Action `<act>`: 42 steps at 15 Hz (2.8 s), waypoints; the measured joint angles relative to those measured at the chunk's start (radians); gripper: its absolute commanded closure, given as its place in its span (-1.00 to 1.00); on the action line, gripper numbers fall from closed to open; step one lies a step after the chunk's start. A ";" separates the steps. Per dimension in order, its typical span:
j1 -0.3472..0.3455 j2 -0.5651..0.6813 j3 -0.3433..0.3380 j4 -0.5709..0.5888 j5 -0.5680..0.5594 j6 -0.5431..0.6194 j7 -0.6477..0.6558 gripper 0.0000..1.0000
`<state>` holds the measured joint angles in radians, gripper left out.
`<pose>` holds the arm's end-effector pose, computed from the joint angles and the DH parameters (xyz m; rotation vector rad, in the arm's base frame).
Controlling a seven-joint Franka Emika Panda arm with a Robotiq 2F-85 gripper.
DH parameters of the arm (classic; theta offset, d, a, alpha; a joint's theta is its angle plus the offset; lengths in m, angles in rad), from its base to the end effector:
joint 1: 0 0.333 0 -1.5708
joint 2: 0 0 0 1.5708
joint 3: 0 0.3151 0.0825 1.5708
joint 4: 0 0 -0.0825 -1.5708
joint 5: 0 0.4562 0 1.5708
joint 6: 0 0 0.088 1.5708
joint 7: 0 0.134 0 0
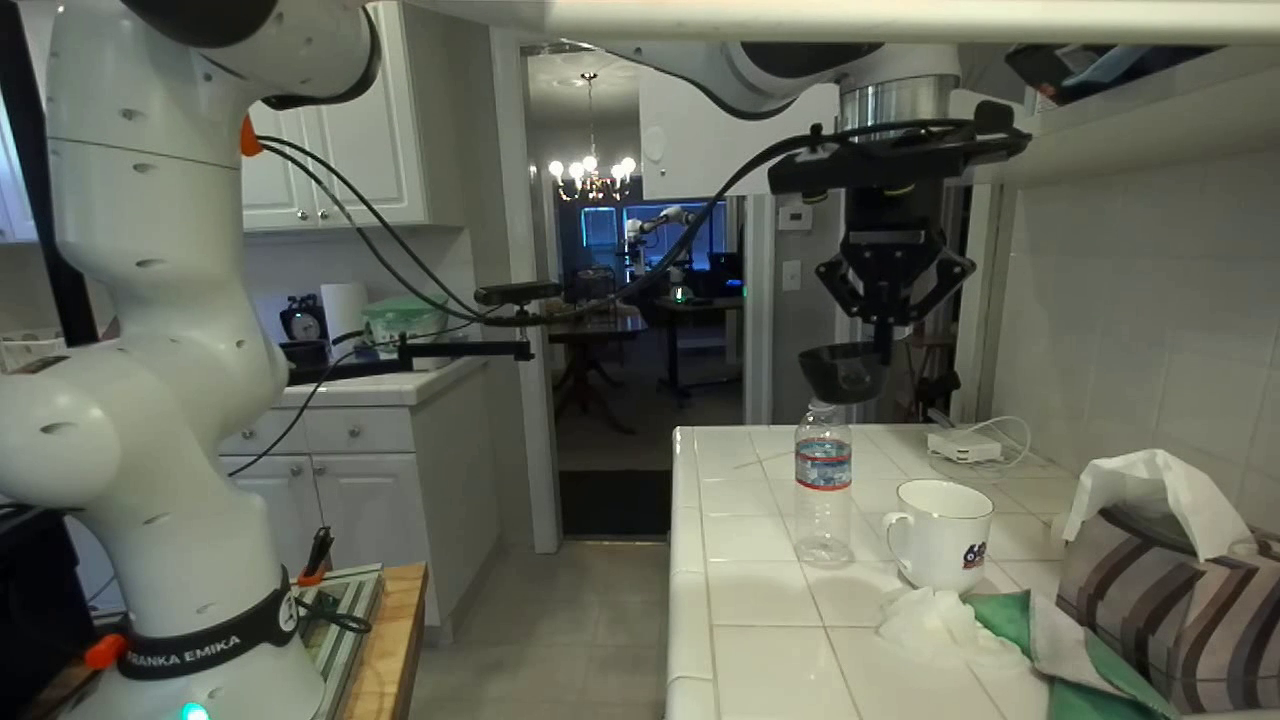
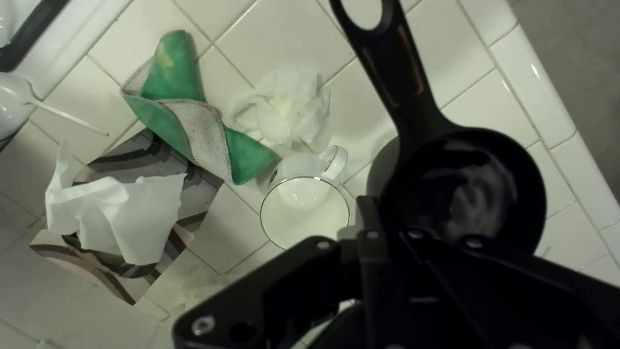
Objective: Pour the contents in the black pot inside the water bottle
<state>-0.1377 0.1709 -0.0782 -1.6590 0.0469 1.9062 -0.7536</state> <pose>0.6803 -0.1419 0.4658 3.0236 0.8134 0.1296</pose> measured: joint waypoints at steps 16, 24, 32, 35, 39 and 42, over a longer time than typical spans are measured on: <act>0.039 0.025 0.031 0.069 -0.058 0.006 0.000 0.99; 0.051 0.027 0.036 0.069 -0.088 0.041 0.001 0.99; 0.058 0.033 0.042 0.066 -0.095 0.060 0.001 0.99; 0.061 0.036 0.043 0.065 -0.096 0.061 0.001 0.99; 0.063 0.040 0.044 0.062 -0.111 0.072 0.003 0.99; 0.063 0.041 0.044 0.054 -0.128 0.090 0.005 0.99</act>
<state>-0.0743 0.2117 -0.0343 -1.6052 -0.0814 1.9962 -0.7487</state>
